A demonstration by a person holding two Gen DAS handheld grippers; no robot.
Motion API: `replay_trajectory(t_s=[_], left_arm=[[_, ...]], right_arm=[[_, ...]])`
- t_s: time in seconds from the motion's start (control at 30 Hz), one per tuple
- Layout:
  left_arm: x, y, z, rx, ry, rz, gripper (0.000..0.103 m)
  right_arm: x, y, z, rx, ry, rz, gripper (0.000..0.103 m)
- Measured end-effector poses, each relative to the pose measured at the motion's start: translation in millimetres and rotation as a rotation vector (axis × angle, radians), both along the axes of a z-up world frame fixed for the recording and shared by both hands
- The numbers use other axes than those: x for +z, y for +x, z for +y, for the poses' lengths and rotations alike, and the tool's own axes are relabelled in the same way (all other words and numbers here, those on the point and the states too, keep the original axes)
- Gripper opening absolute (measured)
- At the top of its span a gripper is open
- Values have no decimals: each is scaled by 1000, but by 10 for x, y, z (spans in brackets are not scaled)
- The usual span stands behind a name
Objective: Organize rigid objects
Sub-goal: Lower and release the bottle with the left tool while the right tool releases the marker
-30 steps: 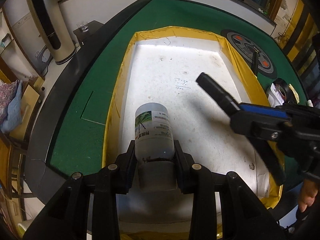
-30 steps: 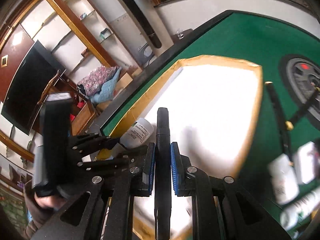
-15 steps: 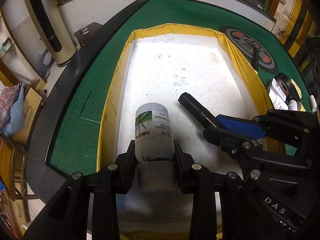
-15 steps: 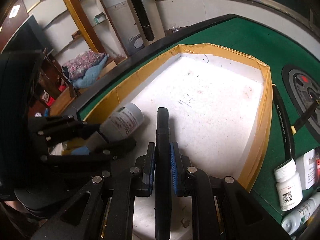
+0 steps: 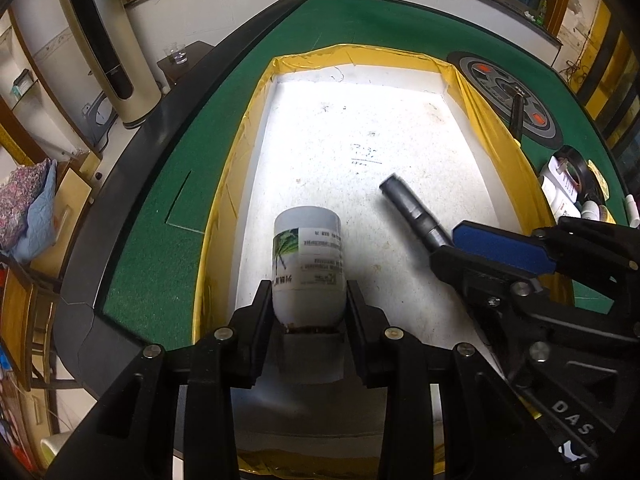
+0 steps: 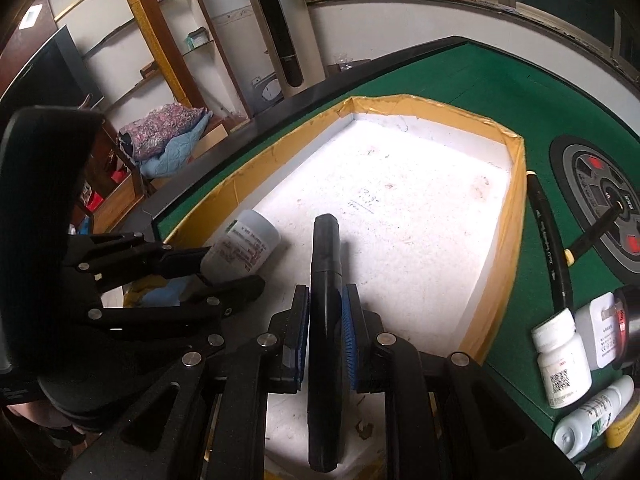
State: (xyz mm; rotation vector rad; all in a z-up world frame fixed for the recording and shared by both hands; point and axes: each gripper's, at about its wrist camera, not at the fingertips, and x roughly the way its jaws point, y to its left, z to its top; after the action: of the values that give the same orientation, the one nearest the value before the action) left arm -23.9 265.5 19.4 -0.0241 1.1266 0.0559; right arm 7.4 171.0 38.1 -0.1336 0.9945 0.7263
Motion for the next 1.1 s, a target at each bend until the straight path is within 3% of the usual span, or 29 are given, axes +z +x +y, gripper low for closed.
replay_trajectory(t_s=[0.03, 0.1, 0.23, 0.33, 0.47, 0.67, 0.8, 1.0, 1.07, 1.1], left_arm=[[2, -2, 5, 5, -6, 1, 35], [3, -11, 2, 15, -11, 6, 37], [3, -48, -37, 15, -4, -4, 37], [25, -109, -25, 0, -64, -51, 38], [58, -159, -25, 14, -90, -74, 38], [201, -270, -102, 35, -110, -145, 38], [320, -304, -229, 26, -102, -219, 38], [403, -275, -645, -77, -122, -212, 39], [422, -282, -802, -119, -135, -195, 55], [434, -276, -861, -134, -142, -192, 69]], right_arm=[[35, -4, -41, -6, 10, -4, 18], [106, -26, -111, -21, 31, -11, 32], [220, -96, -280, -48, 67, -37, 34], [272, -157, -466, -68, 108, -42, 36], [298, -254, -700, -119, 132, -66, 57], [282, -378, -979, -175, 144, -83, 72], [229, -455, -1224, -221, 138, -75, 77], [144, -462, -1610, -282, 127, -34, 85], [117, -457, -1716, -301, 134, -19, 86], [100, -459, -1756, -306, 136, -10, 90]])
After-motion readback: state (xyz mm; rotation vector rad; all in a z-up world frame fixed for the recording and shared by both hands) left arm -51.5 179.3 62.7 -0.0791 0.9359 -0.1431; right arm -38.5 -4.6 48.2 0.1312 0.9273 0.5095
